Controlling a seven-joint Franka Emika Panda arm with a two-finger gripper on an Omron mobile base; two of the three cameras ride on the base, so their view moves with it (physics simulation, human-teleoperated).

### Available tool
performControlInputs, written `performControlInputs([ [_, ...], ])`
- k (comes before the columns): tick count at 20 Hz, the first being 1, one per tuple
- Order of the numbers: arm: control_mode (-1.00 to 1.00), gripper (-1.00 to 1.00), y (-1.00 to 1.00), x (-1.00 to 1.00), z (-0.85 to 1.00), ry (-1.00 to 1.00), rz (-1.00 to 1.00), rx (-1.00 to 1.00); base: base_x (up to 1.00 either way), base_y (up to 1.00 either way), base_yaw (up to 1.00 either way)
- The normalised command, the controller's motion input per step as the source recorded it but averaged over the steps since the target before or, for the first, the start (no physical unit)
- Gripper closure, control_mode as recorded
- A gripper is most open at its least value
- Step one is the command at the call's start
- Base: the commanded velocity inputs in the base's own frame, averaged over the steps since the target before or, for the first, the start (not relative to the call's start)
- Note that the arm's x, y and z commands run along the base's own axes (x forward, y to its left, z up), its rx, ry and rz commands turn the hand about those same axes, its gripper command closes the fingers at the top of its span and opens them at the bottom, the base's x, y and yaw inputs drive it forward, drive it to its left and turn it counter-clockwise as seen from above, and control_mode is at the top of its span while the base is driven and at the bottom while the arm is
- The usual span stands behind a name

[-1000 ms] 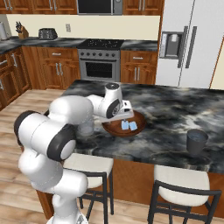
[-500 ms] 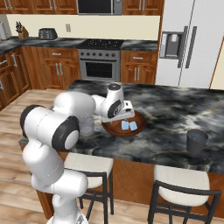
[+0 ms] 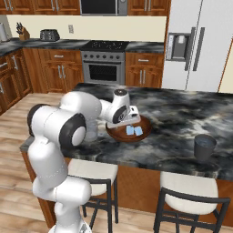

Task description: There are four ice cubes in the ice bowl. Place two ice cubes in each glass of water.

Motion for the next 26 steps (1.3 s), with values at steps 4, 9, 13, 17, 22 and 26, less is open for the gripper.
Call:
performControlInputs([
  [4,-1.0,-1.0,-0.07,0.23,-0.21,0.0,0.04,0.0,0.0,0.0,0.0],
  [9,-1.0,-1.0,-0.14,0.22,-0.19,0.0,0.02,0.0,0.0,0.0,0.0],
  [13,-1.0,-1.0,-0.07,0.28,-0.15,0.0,0.0,0.0,0.0,0.0,0.0],
  [17,-1.0,-1.0,0.0,0.33,-0.18,0.0,0.0,0.0,0.0,0.0,0.0],
  [22,-1.0,-1.0,-0.01,0.28,-0.2,0.0,0.0,0.0,0.0,0.0,0.0],
  [26,-1.0,-1.0,-0.13,0.04,-0.11,0.0,0.0,0.0,0.0,0.0,0.0],
])
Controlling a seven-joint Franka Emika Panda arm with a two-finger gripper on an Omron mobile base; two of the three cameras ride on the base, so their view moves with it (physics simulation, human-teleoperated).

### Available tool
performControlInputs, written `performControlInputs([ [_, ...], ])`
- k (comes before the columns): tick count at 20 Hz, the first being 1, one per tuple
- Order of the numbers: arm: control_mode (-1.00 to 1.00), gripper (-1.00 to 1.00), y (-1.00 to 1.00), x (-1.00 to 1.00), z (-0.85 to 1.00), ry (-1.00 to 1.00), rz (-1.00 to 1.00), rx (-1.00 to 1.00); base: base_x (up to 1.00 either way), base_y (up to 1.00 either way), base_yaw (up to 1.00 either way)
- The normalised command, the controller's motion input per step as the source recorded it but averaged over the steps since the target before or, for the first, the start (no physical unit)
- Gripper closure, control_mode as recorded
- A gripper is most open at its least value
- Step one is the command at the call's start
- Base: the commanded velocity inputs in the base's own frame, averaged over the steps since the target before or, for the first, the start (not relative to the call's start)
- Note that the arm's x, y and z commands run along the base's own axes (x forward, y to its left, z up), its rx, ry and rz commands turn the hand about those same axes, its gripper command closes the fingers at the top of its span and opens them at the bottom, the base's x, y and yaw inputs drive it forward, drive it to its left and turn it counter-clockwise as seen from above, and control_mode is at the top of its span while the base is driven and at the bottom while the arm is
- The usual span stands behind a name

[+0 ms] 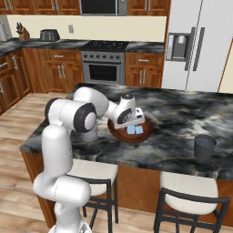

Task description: There are four ice cubes in the ice bowl. Place two ice cubes in each glass of water.

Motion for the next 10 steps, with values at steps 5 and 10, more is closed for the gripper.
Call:
performControlInputs([
  [5,-1.0,-1.0,-0.08,-0.16,-0.01,-0.02,0.0,0.0,0.0,0.0,0.0],
  [10,-1.0,-1.0,0.0,-0.56,-0.03,-0.05,0.0,0.0,0.0,0.0,0.0],
])
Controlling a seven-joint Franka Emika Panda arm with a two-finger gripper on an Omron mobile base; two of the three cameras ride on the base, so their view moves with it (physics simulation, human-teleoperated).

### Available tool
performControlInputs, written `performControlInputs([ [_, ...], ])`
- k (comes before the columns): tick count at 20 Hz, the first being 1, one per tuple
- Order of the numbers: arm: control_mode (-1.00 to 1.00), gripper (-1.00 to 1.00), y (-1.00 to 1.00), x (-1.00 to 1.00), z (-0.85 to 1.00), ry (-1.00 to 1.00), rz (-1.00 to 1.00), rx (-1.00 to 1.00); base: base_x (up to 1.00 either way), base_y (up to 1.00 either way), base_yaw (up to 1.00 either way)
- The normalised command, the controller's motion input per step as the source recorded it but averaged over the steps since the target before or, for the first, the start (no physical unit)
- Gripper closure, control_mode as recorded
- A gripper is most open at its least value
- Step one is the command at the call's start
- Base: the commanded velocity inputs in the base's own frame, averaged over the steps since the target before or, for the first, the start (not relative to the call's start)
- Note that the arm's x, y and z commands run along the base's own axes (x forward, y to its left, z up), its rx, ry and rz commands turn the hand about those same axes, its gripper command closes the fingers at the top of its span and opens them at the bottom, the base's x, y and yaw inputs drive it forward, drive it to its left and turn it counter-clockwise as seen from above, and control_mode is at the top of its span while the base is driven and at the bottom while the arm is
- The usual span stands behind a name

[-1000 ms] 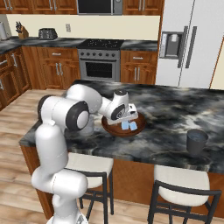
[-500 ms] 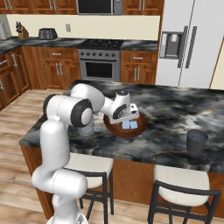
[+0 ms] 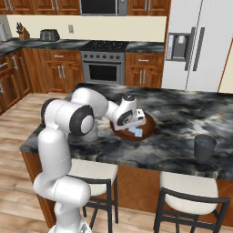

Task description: There are four ice cubes in the ice bowl. Place two ice cubes in each glass of water.

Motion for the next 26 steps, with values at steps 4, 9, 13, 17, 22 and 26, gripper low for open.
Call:
performControlInputs([
  [4,-1.0,-1.0,0.24,-0.15,-0.39,0.0,0.0,-0.01,0.0,0.0,0.0],
  [9,-1.0,-1.0,0.41,0.11,-0.43,-0.1,0.0,0.0,0.0,0.0,0.0],
  [13,-1.0,-1.0,0.03,0.18,-0.27,-0.16,-0.04,0.0,0.0,0.0,0.0],
  [17,-1.0,-1.0,-0.13,0.05,-0.27,-0.08,-0.17,0.0,0.0,0.0,0.0],
  [22,-1.0,-1.0,-0.45,0.01,-0.12,-0.03,-0.29,0.0,0.0,0.0,0.0],
  [26,-1.0,-1.0,-0.19,0.16,0.0,0.0,-0.35,0.06,0.0,0.0,0.0],
])
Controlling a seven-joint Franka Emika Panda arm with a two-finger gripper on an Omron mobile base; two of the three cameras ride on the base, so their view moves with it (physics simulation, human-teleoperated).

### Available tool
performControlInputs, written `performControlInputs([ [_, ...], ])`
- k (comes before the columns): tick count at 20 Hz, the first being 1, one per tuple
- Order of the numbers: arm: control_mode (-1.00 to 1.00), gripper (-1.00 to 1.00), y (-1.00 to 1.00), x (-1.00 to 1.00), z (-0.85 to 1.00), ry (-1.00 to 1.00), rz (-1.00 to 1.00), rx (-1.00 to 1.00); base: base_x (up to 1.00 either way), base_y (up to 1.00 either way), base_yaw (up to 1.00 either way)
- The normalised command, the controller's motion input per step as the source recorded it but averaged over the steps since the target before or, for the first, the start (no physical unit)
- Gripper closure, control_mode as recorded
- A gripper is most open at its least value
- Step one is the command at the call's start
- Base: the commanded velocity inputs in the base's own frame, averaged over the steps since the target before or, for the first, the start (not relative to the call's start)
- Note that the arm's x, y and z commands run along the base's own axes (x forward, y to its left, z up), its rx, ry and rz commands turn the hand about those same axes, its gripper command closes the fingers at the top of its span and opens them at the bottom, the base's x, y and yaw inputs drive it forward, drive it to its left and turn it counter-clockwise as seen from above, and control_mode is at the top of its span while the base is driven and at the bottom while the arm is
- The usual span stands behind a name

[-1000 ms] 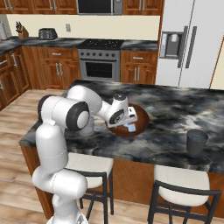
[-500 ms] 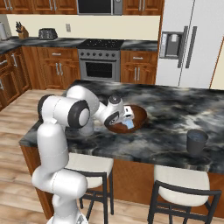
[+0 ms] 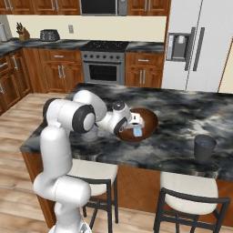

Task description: There are four ice cubes in the ice bowl. Place two ice cubes in each glass of water.

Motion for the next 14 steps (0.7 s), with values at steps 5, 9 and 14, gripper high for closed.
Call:
performControlInputs([
  [5,-1.0,-1.0,-0.15,0.25,0.14,0.0,-0.25,0.17,0.0,0.0,0.0],
  [9,-1.0,-1.0,-0.37,0.22,0.16,0.08,-0.23,0.2,0.0,0.0,0.0],
  [14,-1.0,-1.0,-0.74,0.03,0.01,0.22,-0.32,0.16,0.0,0.0,0.0],
])
